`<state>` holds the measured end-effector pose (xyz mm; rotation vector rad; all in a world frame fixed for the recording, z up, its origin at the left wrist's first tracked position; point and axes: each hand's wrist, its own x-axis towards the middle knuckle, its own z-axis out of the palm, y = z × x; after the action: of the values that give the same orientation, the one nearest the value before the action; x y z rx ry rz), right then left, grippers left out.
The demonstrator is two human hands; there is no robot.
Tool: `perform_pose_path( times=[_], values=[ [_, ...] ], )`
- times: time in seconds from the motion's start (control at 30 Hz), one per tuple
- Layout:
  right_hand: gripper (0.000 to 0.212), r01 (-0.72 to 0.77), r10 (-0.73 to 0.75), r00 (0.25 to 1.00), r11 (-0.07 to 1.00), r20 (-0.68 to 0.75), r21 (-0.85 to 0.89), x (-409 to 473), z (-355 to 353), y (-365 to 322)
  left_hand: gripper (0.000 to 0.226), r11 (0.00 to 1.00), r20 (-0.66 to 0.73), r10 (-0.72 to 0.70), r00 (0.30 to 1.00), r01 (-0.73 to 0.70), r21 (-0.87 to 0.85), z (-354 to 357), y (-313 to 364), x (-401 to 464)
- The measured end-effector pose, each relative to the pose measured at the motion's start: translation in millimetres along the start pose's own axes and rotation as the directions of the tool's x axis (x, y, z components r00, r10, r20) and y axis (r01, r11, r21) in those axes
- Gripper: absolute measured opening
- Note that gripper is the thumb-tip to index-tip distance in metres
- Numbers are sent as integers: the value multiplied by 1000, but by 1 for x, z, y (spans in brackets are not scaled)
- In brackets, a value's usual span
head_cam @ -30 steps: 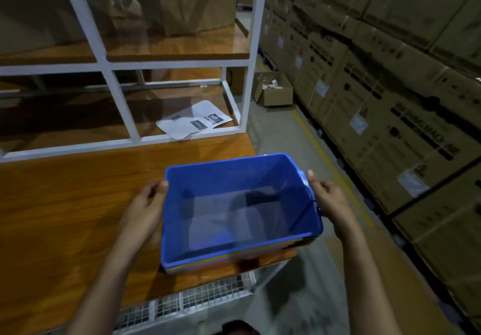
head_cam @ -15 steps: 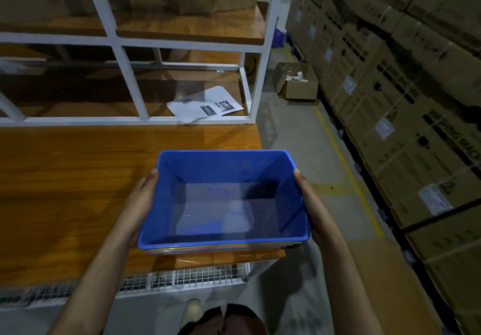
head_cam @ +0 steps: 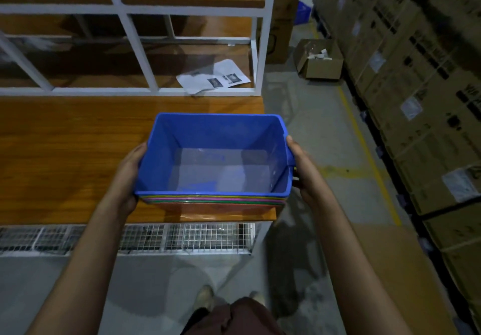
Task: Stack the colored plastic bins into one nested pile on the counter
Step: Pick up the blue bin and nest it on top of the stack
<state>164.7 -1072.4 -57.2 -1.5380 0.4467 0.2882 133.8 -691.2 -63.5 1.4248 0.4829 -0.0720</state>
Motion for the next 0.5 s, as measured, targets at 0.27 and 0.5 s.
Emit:
perform_pose_path(
  times=[0.27,0.5],
  values=[
    [64,16,-12,999,995,-47,102,4,4,6,45,998,12,1,1000,-1,-62,-3,-5,-4],
    [90,35,-26,997,992,-74,119,17,-1,18,47,992,41,39,998,-34,-124,-1,-9,-10]
  ],
)
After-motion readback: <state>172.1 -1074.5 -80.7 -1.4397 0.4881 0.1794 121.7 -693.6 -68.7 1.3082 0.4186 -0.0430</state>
